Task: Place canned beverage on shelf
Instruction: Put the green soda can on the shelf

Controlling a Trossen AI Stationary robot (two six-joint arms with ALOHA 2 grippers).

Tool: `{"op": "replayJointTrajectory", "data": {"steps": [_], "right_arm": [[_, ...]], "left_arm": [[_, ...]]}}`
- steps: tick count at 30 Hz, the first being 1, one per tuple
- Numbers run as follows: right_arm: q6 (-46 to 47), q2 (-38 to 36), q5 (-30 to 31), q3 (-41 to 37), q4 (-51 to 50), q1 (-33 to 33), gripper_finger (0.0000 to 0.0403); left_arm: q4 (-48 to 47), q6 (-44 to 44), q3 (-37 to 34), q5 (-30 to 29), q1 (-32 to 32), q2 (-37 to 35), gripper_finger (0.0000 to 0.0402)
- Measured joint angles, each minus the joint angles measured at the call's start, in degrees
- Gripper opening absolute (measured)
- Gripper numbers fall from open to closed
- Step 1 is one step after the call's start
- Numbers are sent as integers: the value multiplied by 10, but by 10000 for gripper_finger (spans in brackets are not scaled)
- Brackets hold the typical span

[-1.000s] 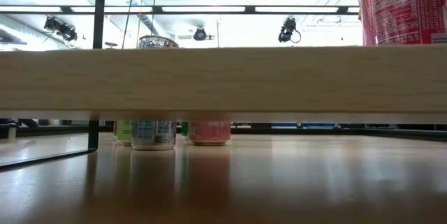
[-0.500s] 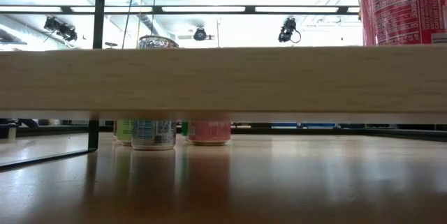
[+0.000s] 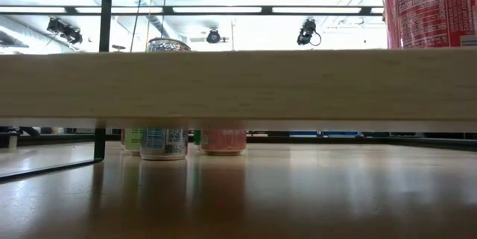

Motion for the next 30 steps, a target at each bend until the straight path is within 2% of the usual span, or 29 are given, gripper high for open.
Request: {"op": "replayJointTrajectory", "data": {"steps": [4,7,10,15,25,30], "right_arm": [[31,0,4,0,8,-23,359],[58,0,7,0,-5,-32,358],[91,0,36,0,-14,-34,358],[126,0,69,0,-58,-34,358],[145,-1,119,-67,-20,-45,354],[146,-7,152,-73,5,-48,354]], "left_arm": [[-51,-27,0,9,31,0,400],[-95,-59,0,59,66,0,400],[-142,-78,0,107,106,0,400],[-201,-73,0,167,155,0,400],[-105,60,0,318,266,8,400],[-62,105,0,400,325,16,400]]}}
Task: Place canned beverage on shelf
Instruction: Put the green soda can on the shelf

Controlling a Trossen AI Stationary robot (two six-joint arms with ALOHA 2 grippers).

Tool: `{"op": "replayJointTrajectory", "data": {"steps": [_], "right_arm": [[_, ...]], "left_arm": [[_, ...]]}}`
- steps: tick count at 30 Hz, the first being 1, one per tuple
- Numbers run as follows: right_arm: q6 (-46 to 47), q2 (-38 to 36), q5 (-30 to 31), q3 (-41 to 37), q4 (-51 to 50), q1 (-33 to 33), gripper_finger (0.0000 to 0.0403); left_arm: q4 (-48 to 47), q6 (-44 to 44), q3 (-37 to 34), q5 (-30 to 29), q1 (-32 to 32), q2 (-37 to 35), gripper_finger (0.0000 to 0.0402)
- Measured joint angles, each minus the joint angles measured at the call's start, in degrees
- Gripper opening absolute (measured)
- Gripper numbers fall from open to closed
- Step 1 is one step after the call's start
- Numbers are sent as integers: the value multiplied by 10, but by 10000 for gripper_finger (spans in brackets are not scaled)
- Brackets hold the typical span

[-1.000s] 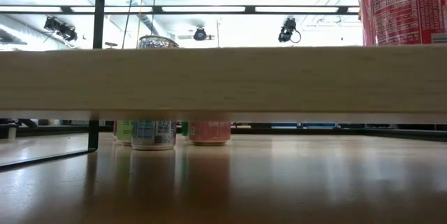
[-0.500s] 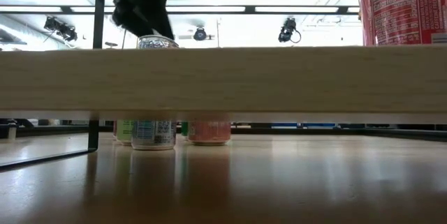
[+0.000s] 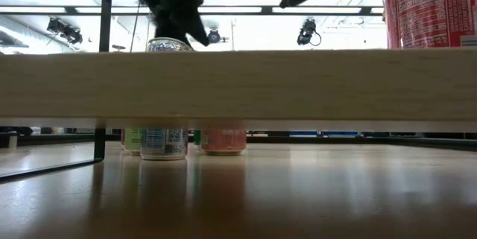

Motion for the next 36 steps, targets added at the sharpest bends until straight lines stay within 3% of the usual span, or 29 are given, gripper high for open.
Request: {"op": "replayJointTrajectory", "data": {"steps": [5,13,25,30,36], "right_arm": [[2,-16,43,0,21,-3,354],[24,-25,93,0,66,-6,354],[55,-21,115,-1,113,-7,354],[44,-21,152,-32,168,-5,354],[34,-21,146,-52,198,-10,354]], "left_arm": [[35,4,0,39,33,19,400],[35,-35,5,39,33,74,400],[54,-2,5,45,29,91,400],[57,11,4,44,20,120,400],[53,13,5,33,19,150,400]]}}
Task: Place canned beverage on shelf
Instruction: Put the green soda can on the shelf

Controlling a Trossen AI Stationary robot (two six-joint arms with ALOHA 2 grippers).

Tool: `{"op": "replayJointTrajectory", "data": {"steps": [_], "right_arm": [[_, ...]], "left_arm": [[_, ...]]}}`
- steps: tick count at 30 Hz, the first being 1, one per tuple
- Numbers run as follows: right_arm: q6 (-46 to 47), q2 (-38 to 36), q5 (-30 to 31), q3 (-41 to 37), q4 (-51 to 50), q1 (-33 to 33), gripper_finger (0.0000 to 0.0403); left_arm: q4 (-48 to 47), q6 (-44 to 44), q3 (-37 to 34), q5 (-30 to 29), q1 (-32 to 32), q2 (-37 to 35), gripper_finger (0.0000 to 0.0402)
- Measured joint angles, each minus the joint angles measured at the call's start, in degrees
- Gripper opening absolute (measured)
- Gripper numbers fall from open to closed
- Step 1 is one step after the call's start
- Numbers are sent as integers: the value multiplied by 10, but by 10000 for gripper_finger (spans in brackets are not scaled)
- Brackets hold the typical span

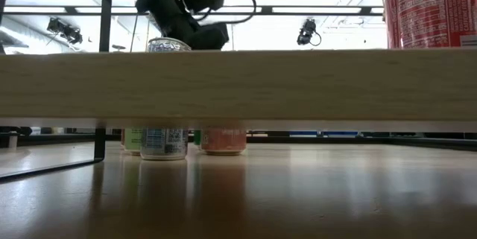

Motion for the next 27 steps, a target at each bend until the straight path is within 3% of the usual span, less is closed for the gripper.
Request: {"op": "replayJointTrajectory", "data": {"steps": [5,15,22,27], "right_arm": [[16,0,-5,0,-6,2,354],[35,0,-18,-6,-25,8,354],[43,0,-20,-18,-27,11,354],[42,-1,-19,-20,-27,11,354]], "left_arm": [[-6,9,-1,2,2,16,388],[25,26,-1,2,2,25,315],[14,43,3,2,2,21,316],[10,86,46,6,1,9,316]]}}
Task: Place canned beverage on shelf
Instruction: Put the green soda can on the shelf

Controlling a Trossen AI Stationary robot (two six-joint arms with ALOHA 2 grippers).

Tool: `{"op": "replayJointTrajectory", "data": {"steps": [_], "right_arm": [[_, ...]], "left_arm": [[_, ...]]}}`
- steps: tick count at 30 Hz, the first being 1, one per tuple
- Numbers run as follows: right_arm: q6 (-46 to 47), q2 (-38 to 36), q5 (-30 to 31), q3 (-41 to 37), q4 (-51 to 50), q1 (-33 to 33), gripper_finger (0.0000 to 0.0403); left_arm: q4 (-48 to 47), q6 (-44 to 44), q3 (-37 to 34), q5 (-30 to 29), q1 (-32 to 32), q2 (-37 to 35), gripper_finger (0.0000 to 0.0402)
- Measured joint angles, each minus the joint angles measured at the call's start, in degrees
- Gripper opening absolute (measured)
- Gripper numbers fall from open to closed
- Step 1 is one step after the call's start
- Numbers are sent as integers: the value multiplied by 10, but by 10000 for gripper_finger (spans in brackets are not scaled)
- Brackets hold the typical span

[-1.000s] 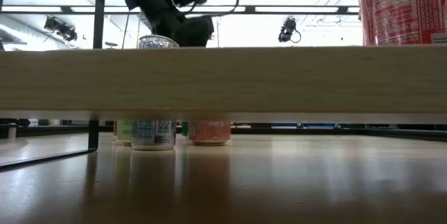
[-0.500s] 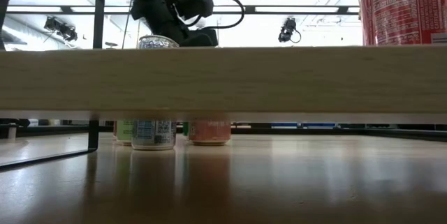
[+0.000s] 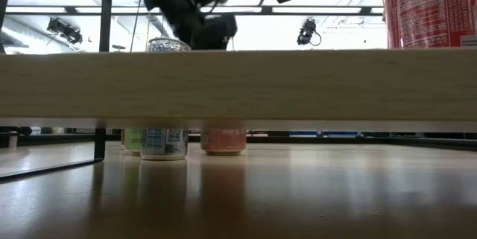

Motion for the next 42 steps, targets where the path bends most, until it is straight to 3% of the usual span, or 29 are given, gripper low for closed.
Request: {"op": "replayJointTrajectory", "data": {"steps": [4,10,14,23,31,42], "right_arm": [[-1,0,4,0,-1,6,354],[26,-19,84,-1,-52,40,354],[70,-36,120,-1,-110,60,353],[158,-56,199,0,-194,79,349],[150,-59,204,0,-191,79,349],[153,-61,197,0,-195,94,349]], "left_arm": [[-7,42,41,16,-12,-3,316],[-14,102,99,98,-49,-6,316],[2,105,113,120,-87,-6,316],[15,10,113,90,-176,11,316],[17,-88,139,59,-236,56,316],[-6,-109,209,43,-281,150,316]]}}
